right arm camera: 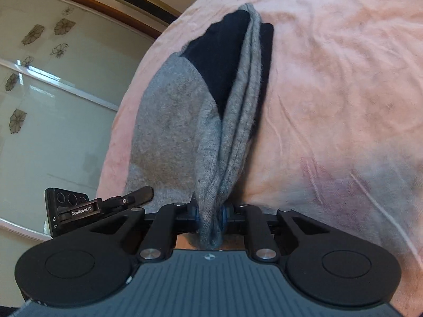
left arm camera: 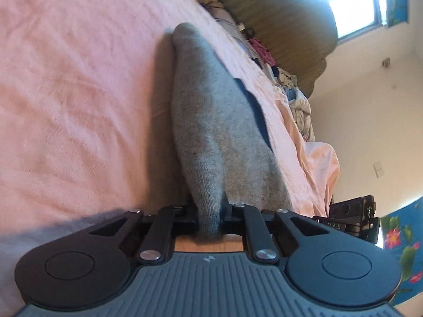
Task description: Fold small clothes
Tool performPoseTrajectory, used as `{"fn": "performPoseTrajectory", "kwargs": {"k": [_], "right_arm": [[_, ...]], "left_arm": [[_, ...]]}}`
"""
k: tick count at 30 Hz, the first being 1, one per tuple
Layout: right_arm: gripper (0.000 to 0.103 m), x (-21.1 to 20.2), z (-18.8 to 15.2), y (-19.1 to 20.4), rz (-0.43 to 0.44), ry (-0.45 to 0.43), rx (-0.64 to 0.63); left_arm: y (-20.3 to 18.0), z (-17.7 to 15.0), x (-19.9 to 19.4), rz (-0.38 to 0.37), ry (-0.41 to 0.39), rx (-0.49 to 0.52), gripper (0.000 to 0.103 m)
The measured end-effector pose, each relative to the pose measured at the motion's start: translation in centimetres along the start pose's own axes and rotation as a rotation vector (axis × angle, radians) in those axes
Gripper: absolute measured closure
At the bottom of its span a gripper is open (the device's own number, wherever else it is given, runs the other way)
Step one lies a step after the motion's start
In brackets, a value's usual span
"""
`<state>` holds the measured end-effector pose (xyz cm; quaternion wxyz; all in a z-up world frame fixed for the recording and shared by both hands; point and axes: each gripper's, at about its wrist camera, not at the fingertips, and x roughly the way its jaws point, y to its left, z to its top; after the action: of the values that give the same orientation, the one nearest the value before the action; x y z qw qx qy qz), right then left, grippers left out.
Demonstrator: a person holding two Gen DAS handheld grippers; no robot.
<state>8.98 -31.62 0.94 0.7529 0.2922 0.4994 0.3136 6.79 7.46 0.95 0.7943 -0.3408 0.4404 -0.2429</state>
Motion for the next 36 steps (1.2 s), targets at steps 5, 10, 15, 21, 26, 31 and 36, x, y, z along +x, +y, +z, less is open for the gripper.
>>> {"fn": "performPoseTrajectory", "kwargs": {"k": [5,10,15,21,26,31,36], "right_arm": [[0.084,-2.9,-3.5,1.1,0.043,0.015,-0.078],[0.06,-3.2,-4.5,-0.1,0.021,0.006,-0.032],[0.037,-6.2,0.5,3.7,0.005,-0.241,-0.101],[0.02,3.1,8.0,6.7,-0.132,-0.148,-0.177],[0.032,6.2,8.6,5.0,-0.299,-0.14,-0.242],[0.036,5.7,9.1,9.5,-0.298,-0.136,-0.271],[0.029,10.7,8.8,14.4,-0.151,0.019,-0.344]], "left_arm": [[-1.7,-3.0,-3.4,-0.007,0.025,0.112,0.092],[-2.4,-5.1,-4.0,0.128,0.026,0.26,0.076],[-8.0,-3.3,-6.5,0.181,-0.228,0.532,0.028],[-9.9,-3.2,4.0,0.264,-0.065,0.706,0.029],[-9.8,-4.8,5.7,0.293,-0.091,0.818,0.029],[-9.4,-4.5,5.1,0.252,-0.101,0.778,0.029],[-9.2,-4.3,5.2,0.246,-0.1,0.772,0.029]]}}
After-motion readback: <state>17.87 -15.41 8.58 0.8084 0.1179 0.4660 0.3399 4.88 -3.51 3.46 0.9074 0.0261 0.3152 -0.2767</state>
